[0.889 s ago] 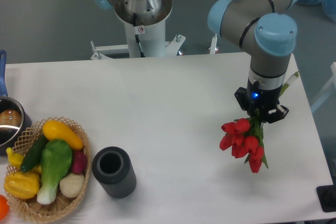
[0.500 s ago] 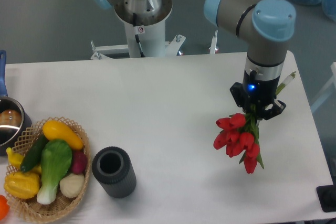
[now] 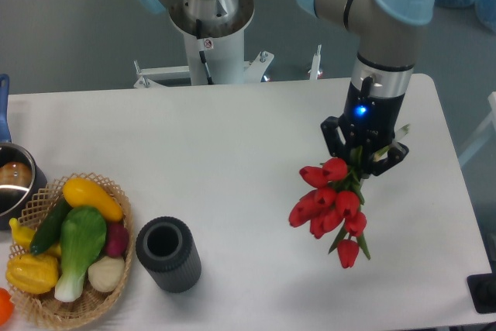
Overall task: Insert the flowers into the vase
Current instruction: 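Swing the gripper holding the red tulips toward the grey vase, then lower the tulip stems into the opening of the grey vase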
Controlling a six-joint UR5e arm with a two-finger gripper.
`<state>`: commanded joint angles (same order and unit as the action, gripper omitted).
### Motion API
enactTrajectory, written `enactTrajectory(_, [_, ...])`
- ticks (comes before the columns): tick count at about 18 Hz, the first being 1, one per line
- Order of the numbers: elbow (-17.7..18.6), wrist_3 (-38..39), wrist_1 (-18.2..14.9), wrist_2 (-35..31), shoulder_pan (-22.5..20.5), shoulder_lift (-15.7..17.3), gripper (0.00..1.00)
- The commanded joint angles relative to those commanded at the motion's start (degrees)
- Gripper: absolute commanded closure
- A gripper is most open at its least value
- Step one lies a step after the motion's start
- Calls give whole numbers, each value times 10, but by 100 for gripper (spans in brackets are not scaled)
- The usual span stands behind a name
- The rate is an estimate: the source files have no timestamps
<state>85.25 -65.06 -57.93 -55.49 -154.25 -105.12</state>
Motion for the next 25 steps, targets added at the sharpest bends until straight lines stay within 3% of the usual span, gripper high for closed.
enactTrajectory(3, [0, 29, 16, 49, 4, -3, 100])
enactTrajectory(9, [0, 75, 40, 72, 26, -5, 100])
enactTrajectory(12, [3, 87, 53, 194, 25, -7, 100])
enactTrajectory(19, [25, 84, 61, 389, 18, -7, 100])
enactTrajectory(25, [30, 84, 60, 475, 25, -18, 100])
